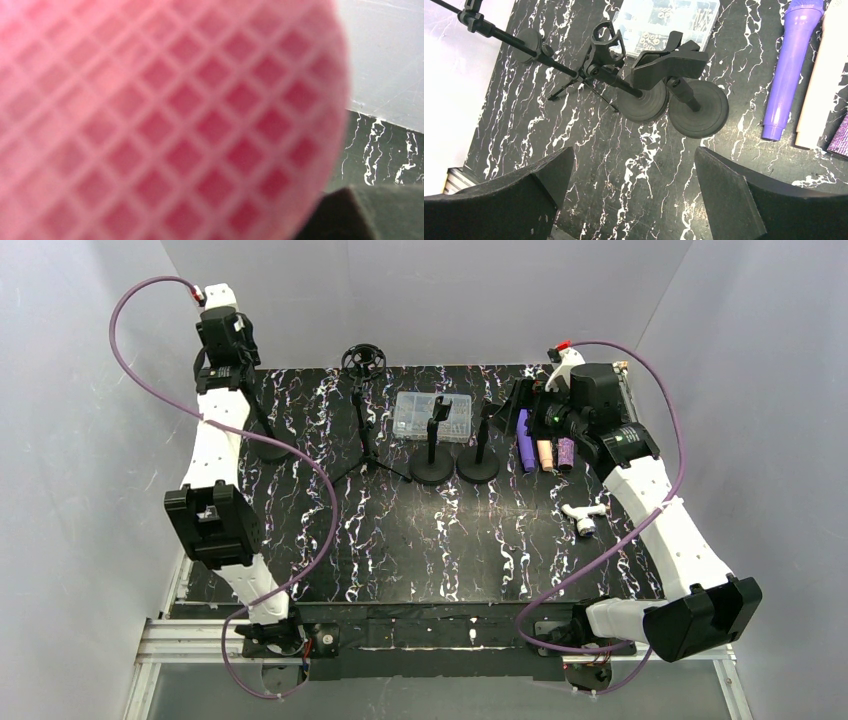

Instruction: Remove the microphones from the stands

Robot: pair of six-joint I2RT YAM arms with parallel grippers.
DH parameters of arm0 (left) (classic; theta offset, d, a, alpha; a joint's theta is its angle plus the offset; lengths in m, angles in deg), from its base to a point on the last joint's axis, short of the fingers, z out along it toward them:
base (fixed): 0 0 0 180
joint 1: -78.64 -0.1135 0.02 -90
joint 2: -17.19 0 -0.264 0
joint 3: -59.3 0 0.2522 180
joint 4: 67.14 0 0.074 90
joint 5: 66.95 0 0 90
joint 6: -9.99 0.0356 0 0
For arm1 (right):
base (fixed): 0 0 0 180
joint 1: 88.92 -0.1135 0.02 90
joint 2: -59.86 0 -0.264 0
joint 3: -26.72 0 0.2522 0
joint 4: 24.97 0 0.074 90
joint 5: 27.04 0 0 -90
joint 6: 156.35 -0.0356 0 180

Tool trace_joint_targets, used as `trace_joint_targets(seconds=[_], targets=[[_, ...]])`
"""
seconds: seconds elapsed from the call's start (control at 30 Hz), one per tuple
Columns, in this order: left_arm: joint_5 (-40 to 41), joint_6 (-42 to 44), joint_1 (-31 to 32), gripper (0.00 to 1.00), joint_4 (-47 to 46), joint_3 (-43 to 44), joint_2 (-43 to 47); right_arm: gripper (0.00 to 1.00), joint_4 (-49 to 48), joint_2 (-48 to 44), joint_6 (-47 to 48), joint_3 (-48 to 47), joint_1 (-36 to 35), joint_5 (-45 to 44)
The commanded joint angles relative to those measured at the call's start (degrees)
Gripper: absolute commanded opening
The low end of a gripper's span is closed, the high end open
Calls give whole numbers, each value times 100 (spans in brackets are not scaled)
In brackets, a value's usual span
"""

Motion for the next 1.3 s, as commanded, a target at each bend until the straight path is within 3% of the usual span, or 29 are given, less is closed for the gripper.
trace_joint_targets(seconds=[0.0, 0.43, 0.77, 1.0, 1.27], targets=[[325, 303, -41, 0, 307, 191, 896, 100, -208, -82, 36, -54, -68, 35], [174, 22, 177, 0, 1322, -285, 2295, 100, -184, -140, -32, -151, -108, -2], [-129, -148, 1235, 0, 2520, -701, 3598, 100, -51, -341, -63, -237, -149, -57], [-2035, -769, 1615, 0, 2815, -1551, 4592, 100, -9, -499, -75, -199, -201, -77], [-4343, -1105, 2321, 0, 1776, -2602, 5174, 100, -156, -678, -146, -62, -452, -111]])
